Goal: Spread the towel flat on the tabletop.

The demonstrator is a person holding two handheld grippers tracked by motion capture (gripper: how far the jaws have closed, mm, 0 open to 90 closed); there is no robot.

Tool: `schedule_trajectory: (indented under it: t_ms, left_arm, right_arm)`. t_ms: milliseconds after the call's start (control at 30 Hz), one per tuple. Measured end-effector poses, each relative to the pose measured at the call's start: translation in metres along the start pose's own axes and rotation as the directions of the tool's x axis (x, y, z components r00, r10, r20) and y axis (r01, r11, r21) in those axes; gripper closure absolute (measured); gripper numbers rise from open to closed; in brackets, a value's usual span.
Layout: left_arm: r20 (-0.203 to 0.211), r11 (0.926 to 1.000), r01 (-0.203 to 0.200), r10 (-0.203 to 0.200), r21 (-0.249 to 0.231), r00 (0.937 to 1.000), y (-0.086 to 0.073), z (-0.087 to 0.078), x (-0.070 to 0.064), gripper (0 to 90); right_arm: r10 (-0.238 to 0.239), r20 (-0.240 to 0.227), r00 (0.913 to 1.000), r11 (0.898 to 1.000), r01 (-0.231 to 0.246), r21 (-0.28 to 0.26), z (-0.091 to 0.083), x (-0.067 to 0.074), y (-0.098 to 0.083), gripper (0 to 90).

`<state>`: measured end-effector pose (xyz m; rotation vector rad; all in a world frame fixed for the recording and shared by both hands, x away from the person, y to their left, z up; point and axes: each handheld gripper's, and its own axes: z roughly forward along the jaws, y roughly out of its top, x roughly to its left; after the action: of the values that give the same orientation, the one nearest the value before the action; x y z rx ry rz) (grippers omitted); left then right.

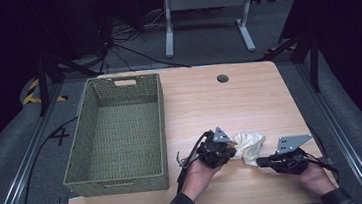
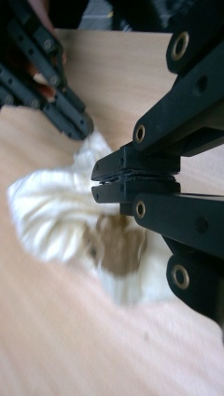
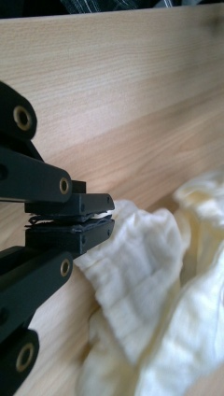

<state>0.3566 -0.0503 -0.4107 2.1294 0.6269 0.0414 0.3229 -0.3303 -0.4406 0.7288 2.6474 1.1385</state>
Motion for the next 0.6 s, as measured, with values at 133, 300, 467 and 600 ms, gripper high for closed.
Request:
schedule_trajectory:
  t_ms: [133,300,467,600]
  left_arm:
    - [-0.031,0.9989,0.029,-0.03,-0.038,0.9991,0.002,-0.011,0.009,88.4]
    - [-0.097,0.9946,0.067,-0.075,-0.079,0.9925,0.005,-0.021,0.019,88.3]
    - [-0.139,0.9916,0.086,-0.099,-0.097,0.9853,0.009,-0.024,0.025,88.3]
    - [-0.179,0.9903,0.095,-0.112,-0.101,0.9775,0.012,-0.027,0.03,88.3]
  right_arm:
    - [0.016,0.024,0.9996,1.0,-0.016,-0.01,-0.01,-0.006,-0.004,86.6]
    - [0.056,0.064,0.9964,0.998,-0.055,-0.019,-0.027,-0.019,-0.013,86.6]
    - [0.072,0.082,0.994,0.997,-0.071,-0.022,-0.035,-0.027,-0.018,86.6]
    - [0.087,0.103,0.9909,0.996,-0.085,-0.024,-0.042,-0.034,-0.02,86.7]
